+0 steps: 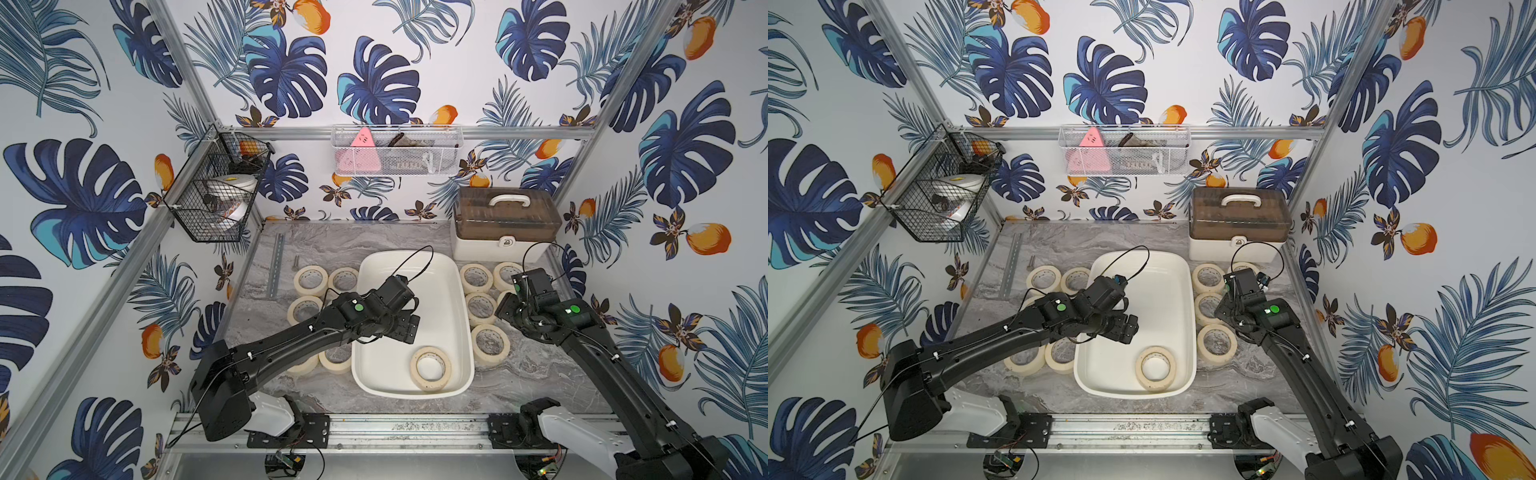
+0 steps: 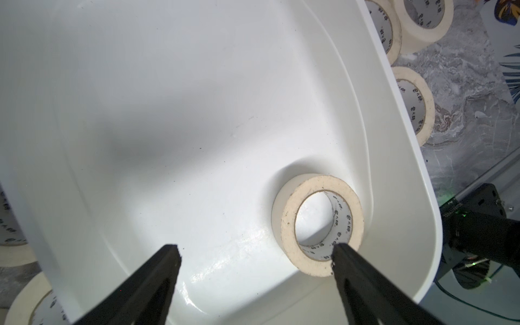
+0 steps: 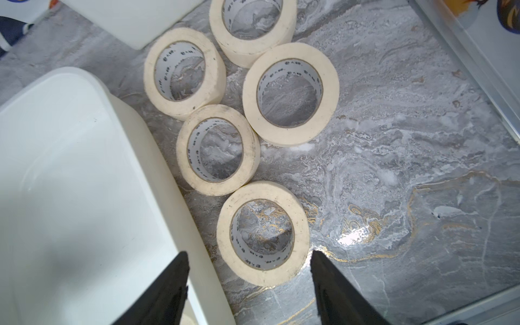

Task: Take out the art tape in the storage box
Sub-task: Pick up the art tape from the storage box.

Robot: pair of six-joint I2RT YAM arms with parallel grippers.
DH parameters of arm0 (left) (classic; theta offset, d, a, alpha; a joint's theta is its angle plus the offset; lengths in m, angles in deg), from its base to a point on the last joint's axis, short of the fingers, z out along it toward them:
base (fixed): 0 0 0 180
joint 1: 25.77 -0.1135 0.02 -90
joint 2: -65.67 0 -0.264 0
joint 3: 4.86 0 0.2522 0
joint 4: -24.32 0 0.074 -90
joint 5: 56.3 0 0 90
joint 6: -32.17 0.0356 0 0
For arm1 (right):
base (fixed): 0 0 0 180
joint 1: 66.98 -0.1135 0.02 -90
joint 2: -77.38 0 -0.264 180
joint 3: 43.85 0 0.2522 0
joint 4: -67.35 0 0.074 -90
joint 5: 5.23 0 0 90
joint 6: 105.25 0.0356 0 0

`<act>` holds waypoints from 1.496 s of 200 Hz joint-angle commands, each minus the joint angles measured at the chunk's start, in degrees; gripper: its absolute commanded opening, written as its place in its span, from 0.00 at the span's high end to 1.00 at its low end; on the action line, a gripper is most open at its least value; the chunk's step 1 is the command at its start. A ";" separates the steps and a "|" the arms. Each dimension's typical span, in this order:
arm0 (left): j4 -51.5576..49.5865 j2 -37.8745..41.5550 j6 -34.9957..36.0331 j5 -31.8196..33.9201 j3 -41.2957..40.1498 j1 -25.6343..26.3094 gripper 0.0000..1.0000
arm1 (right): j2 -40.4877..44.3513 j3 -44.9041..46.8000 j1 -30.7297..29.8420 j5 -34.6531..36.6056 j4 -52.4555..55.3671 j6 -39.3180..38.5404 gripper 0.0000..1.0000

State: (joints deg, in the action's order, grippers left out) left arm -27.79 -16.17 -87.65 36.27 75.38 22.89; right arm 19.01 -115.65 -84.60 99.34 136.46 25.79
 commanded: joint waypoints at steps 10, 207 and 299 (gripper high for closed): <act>3.32 -1.92 1.49 -4.46 -2.07 0.42 0.09 | 0.68 -3.09 -0.04 -1.56 3.69 -4.26 0.27; 19.88 -16.03 -1.20 3.26 -9.86 9.17 0.72 | 2.11 -1.60 -0.04 -1.16 3.26 -6.94 0.25; 10.45 -9.46 -6.93 12.79 -6.47 9.17 1.00 | 5.90 0.25 -0.05 -9.78 -1.82 -11.71 0.24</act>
State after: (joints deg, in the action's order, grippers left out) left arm -13.61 -28.24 -90.91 44.25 67.38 32.12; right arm 23.77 -116.44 -84.60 94.25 138.43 16.89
